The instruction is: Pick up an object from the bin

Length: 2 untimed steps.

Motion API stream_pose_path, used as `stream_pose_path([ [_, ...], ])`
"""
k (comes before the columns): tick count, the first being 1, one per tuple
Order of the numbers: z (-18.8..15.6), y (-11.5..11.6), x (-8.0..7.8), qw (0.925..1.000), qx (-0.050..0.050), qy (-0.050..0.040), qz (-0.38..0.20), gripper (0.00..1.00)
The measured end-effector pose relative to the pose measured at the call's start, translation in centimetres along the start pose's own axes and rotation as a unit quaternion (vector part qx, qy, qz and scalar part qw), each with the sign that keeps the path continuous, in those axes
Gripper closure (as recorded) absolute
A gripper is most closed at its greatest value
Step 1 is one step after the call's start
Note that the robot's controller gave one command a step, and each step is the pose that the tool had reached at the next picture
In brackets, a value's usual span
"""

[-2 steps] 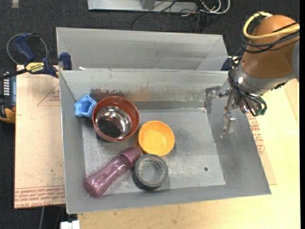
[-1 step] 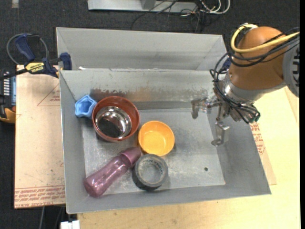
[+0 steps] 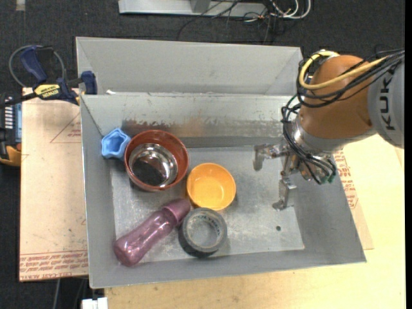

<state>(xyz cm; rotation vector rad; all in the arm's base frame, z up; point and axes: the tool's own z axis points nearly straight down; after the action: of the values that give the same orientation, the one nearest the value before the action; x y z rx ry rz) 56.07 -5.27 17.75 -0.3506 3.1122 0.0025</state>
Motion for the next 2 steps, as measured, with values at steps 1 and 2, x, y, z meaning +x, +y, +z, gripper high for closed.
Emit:
stream_pose_path([
  [1, -0.1, 0.4, 0.1, 1.0000, 0.001, -0.0009, -0.010, 0.00],
  [2, -7.3, -0.7, 0.9, 0.9991, 0.001, -0.0029, 0.042, 0.00],
])
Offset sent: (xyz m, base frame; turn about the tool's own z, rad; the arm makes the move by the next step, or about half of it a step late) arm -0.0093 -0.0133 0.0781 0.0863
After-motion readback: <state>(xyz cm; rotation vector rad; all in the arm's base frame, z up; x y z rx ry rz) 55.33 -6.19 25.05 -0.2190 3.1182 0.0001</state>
